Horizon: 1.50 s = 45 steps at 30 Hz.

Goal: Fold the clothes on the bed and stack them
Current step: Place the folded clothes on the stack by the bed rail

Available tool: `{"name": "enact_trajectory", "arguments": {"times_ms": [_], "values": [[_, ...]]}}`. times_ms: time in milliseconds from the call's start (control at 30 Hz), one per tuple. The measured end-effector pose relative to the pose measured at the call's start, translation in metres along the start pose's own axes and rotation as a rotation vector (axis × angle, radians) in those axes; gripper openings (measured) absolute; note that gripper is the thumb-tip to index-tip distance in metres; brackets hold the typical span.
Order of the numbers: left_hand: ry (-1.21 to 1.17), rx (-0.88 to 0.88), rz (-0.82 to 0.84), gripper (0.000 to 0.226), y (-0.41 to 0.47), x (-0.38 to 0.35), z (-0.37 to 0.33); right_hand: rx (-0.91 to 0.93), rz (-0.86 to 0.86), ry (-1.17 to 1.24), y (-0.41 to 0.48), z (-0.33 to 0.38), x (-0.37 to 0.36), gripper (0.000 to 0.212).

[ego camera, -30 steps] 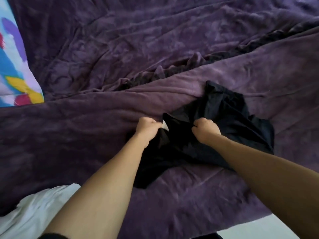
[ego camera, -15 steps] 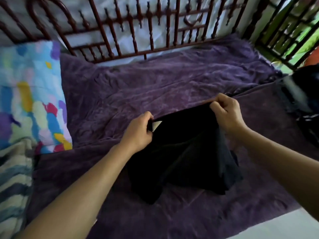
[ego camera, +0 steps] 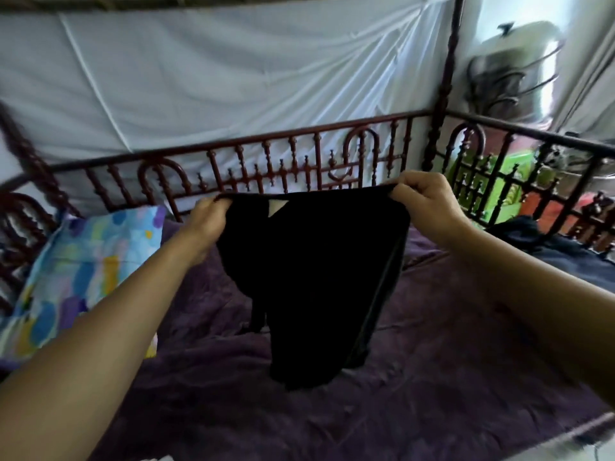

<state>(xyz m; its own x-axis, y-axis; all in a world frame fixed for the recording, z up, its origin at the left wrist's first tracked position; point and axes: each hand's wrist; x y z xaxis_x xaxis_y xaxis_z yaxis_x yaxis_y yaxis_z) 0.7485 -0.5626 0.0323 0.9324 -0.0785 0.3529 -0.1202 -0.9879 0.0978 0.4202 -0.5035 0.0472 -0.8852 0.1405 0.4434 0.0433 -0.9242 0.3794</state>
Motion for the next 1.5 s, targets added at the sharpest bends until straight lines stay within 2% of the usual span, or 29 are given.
{"name": "enact_trajectory", "arguments": {"times_ms": [67,100,167,233,300,400,467,567,633,700,767,933,1033,1167,1267,1367,1433,1500], "values": [[0.224,-0.174,-0.004,0.025,-0.004,0.002,-0.03,-0.011,-0.007,0.139,-0.002,0.018,0.01,0.022],[0.432,-0.232,-0.026,0.03,-0.007,0.004,-0.044,-0.018,-0.01,0.185,-0.004,0.023,0.013,0.02],[0.855,-0.341,-0.092,0.052,-0.008,0.015,-0.061,-0.034,-0.013,0.228,-0.009,0.029,0.018,0.017],[1.095,-0.463,-0.104,0.068,-0.004,0.031,-0.068,-0.044,0.016,0.223,-0.018,0.035,0.018,0.015],[1.232,-0.493,-0.1,0.073,0.008,0.045,-0.066,-0.04,0.159,0.202,-0.031,0.046,0.013,0.009],[1.339,-0.513,-0.056,0.079,0.026,0.05,-0.06,-0.102,0.482,0.237,-0.052,0.05,-0.002,0.012],[1.368,-0.47,0.003,0.084,0.04,0.047,-0.049,-0.165,0.625,0.177,-0.062,0.039,-0.015,0.022],[1.396,-0.386,0.155,0.082,0.067,0.03,-0.02,-0.218,0.724,0.136,-0.074,0.006,-0.041,0.031],[1.413,-0.28,0.255,0.068,0.087,0.008,0.003,-0.257,0.717,0.128,-0.086,-0.026,-0.059,0.04],[1.352,-0.126,0.374,0.048,0.109,-0.023,0.029,-0.317,0.637,0.09,-0.103,-0.062,-0.073,0.056],[1.251,-0.022,0.456,0.04,0.13,-0.066,0.053,-0.402,0.506,0.069,-0.121,-0.096,-0.076,0.067],[1.045,-0.002,0.446,0.021,0.168,-0.213,0.084,-0.618,0.195,0.092,-0.152,-0.181,-0.044,0.047],[0.77,0.13,0.467,0.01,0.179,-0.308,0.091,-0.737,0.072,0.053,-0.164,-0.241,-0.003,0.041],[0.366,0.31,0.482,0.03,0.195,-0.44,0.109,-0.933,-0.031,-0.022,-0.173,-0.344,0.061,0.031],[0.213,0.386,0.517,0.033,0.211,-0.54,0.136,-1.097,-0.053,-0.133,-0.177,-0.43,0.11,0.034],[0.133,0.441,0.676,0.033,0.218,-0.623,0.158,-1.262,-0.034,-0.206,-0.186,-0.507,0.147,0.034],[0.031,0.51,0.776,0.043,0.221,-0.655,0.166,-1.369,0.078,-0.269,-0.196,-0.552,0.165,0.029],[0.02,0.602,0.76,0.045,0.227,-0.66,0.185,-1.481,0.247,-0.34,-0.204,-0.585,0.176,0.027]]}}
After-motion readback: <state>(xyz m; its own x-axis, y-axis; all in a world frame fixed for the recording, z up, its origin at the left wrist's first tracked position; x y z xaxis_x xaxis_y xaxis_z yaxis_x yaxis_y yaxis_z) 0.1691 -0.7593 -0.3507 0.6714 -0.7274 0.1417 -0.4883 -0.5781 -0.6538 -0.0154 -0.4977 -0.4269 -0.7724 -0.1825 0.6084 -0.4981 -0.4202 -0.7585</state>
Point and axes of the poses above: each hand's wrist, its own y-axis towards the middle knuckle, its own x-axis out of the back of the hand, z = x × y, and after that the axes turned 10 degrees about z, right-handed
